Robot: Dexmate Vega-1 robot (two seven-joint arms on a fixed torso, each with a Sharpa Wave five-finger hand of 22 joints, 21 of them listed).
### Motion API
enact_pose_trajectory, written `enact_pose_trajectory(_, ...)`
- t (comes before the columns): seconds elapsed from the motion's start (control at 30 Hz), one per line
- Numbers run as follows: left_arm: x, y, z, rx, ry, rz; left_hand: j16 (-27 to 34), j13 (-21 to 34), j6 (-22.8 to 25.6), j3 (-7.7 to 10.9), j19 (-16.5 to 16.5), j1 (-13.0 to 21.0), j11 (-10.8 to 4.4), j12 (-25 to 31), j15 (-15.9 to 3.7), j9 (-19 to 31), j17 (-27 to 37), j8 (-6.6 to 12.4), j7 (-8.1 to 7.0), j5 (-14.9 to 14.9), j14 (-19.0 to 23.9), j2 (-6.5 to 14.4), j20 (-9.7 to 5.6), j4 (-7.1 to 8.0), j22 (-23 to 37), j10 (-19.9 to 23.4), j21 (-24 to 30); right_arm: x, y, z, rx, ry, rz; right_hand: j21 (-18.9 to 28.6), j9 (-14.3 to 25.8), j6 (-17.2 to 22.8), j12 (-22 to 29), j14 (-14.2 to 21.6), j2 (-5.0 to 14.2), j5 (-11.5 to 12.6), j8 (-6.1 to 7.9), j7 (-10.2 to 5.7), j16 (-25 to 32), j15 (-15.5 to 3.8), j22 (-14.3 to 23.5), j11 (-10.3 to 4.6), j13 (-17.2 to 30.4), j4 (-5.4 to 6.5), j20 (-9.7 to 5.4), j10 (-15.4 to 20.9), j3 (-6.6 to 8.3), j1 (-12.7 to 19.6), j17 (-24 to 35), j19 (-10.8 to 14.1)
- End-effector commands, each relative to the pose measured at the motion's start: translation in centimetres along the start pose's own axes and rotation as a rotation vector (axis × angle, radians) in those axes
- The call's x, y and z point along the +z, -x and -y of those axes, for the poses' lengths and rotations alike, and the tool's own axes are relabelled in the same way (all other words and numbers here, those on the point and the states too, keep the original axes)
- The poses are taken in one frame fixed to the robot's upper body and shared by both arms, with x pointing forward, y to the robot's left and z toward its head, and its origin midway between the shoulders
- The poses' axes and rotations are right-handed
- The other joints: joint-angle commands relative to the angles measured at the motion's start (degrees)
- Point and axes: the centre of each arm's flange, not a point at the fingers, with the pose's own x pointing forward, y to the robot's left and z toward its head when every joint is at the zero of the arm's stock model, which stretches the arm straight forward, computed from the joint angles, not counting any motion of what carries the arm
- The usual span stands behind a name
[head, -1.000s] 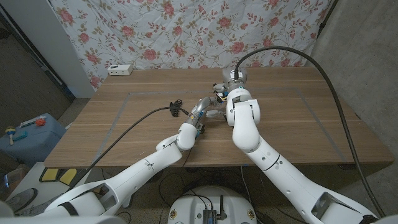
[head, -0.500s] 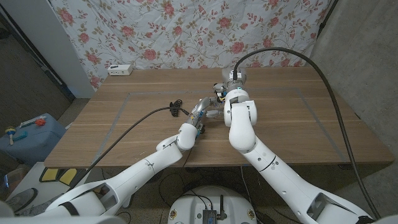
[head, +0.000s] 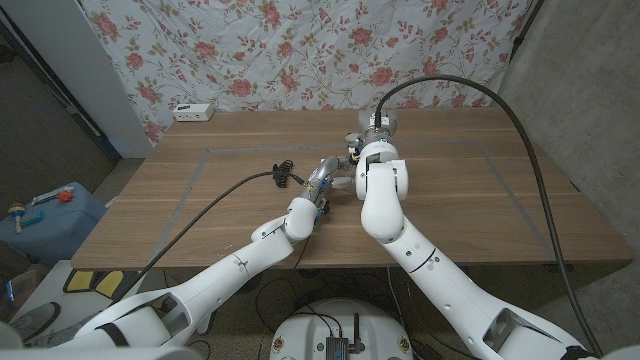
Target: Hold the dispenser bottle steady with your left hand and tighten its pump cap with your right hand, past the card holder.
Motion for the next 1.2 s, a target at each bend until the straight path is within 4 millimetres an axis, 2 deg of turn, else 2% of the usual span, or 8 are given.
enact_pose_trajectory(0.03,-0.02,-0.15,0.15,-0.006,0.006,-0.002,0.11,0.19,8.68,4.18,0.11,-1.9,-0.01,0.21,-3.49,0.12,0.12,0.21,-0.27,0.28,0.39,8.55,-4.53,4.41,0.09,0.24,0.13,0.05,-0.35,-0.02,0.05,-0.037,-0.037,-0.21,0.22,0.83,0.01,0.87,1.7,-0.36,1.26,-0.16,0.01,-2.95,0.16,0.22,0.11,0.19,-0.13,0.56,0.95,1.01,-0.07,0.61)
enact_pose_trajectory(0.43,-0.12,-0.27,0.27,-0.007,0.009,-0.005,0.09,0.22,8.75,4.22,0.11,-1.8,0.06,0.21,-3.48,0.13,0.05,0.18,-0.21,0.31,0.38,8.56,-4.47,4.41,0.09,0.28,0.13,-0.1,-0.46,0.01,0.055,-0.069,-0.056,-0.45,0.19,0.84,-0.35,1.42,3.17,-0.55,3.06,-0.14,0.13,-3.15,0.14,-0.11,-0.02,-0.79,-0.17,1.07,2.23,3.48,-0.12,0.5)
enact_pose_trajectory(0.53,-0.15,-0.3,0.3,-0.007,0.011,-0.006,0.05,0.24,8.82,4.19,0.12,-1.96,-0.05,0.24,-3.4,0.13,0.0,0.19,-0.51,0.3,0.36,8.55,-4.47,4.52,0.09,0.36,0.13,-0.14,-0.45,0.02,0.056,-0.076,-0.056,-0.54,0.18,0.84,-0.47,1.56,3.29,-0.59,3.51,-0.11,0.19,-3.34,0.14,0.34,-0.05,-0.91,-0.22,1.12,2.41,3.92,-0.09,0.37)
enact_pose_trajectory(0.57,-0.16,-0.31,0.31,-0.007,0.01,-0.006,0.05,0.24,8.79,4.18,0.12,-1.98,-0.03,0.23,-3.44,0.13,0.01,0.18,-0.64,0.3,0.35,8.56,-4.49,4.54,0.09,0.36,0.13,-0.16,-0.43,0.03,0.053,-0.082,-0.056,-0.57,0.17,0.84,-0.59,1.49,3.35,-0.61,3.93,-0.08,0.16,-3.43,0.14,-0.33,-0.07,-1.03,-0.19,1.12,2.56,4.33,-0.08,0.38)
enact_pose_trajectory(0.67,-0.19,-0.33,0.33,-0.007,0.011,-0.007,0.04,0.25,8.95,4.17,0.09,-2.06,0.02,0.19,-3.53,0.13,-0.03,0.23,-0.37,0.29,0.41,8.53,-4.48,4.58,0.09,0.27,0.12,-0.22,-0.33,0.05,0.05,-0.093,-0.059,-0.7,0.15,0.84,-0.78,1.34,3.52,-0.59,4.46,-0.06,0.1,-3.52,0.14,0.41,-0.09,-1.14,-0.21,1.03,2.81,4.9,-0.06,0.13)
enact_pose_trajectory(0.97,-0.18,-0.36,0.39,-0.008,0.012,-0.007,0.03,0.22,9.14,4.17,0.11,-2.06,0.08,0.14,-3.37,0.13,-0.08,0.26,-0.38,0.29,0.4,8.48,-4.45,4.56,0.09,0.26,0.12,-0.17,-0.34,0.04,0.049,-0.128,-0.069,-0.98,0.12,0.84,-1.38,0.7,3.68,-0.5,5.8,-0.02,-0.17,-3.36,0.13,0.82,-0.15,-1.49,-0.33,0.44,3.46,6.52,-0.04,-0.53)
enact_pose_trajectory(1.1,-0.17,-0.36,0.35,-0.007,0.01,-0.008,0.0,0.21,9.15,4.18,0.11,-2.07,-0.08,0.15,-3.42,0.13,-0.12,0.25,-0.5,0.29,0.4,8.45,-4.49,4.56,0.09,0.33,0.12,-0.19,-0.24,0.02,0.034,-0.148,-0.069,-1.01,0.11,0.83,-1.56,0.48,3.68,-0.55,6.33,0.1,-0.2,-3.1,0.14,0.79,-0.17,-1.17,-0.3,0.32,3.4,6.51,0.08,-0.62)
enact_pose_trajectory(1.2,-0.18,-0.35,0.32,-0.006,0.01,-0.008,-0.04,0.21,9.24,4.19,0.11,-2.16,-0.09,0.15,-3.39,0.13,-0.18,0.27,-0.45,0.28,0.43,8.45,-4.48,4.62,0.09,0.39,0.12,-0.32,-0.19,0.01,0.032,-0.158,-0.062,-0.96,0.01,0.77,-1.9,0.6,2.69,-0.91,7.63,0.16,-0.22,-2.66,0.14,1.24,-0.19,0.39,-0.22,0.22,2.09,4.12,0.27,-0.55)
